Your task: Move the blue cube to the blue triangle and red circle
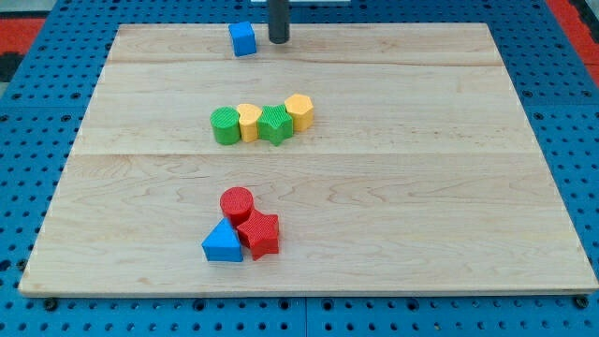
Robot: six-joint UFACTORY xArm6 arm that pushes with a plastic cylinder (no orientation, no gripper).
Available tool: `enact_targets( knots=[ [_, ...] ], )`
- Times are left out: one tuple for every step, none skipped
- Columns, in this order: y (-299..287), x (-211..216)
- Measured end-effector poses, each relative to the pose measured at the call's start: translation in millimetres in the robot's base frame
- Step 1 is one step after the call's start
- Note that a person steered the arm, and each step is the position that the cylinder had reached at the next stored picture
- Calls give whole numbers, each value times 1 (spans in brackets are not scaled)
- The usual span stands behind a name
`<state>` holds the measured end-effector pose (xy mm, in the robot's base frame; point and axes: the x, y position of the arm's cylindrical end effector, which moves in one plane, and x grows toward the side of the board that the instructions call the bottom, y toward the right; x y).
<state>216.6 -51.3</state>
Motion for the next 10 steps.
enact_targets(
  knots=[
    [-61,4],
    [-102,6],
    [-139,-3],
    [-172,14],
    [-187,42],
    [-191,71],
    [-166,102],
    [-153,140],
    [-185,151],
    [-191,175]
  ],
)
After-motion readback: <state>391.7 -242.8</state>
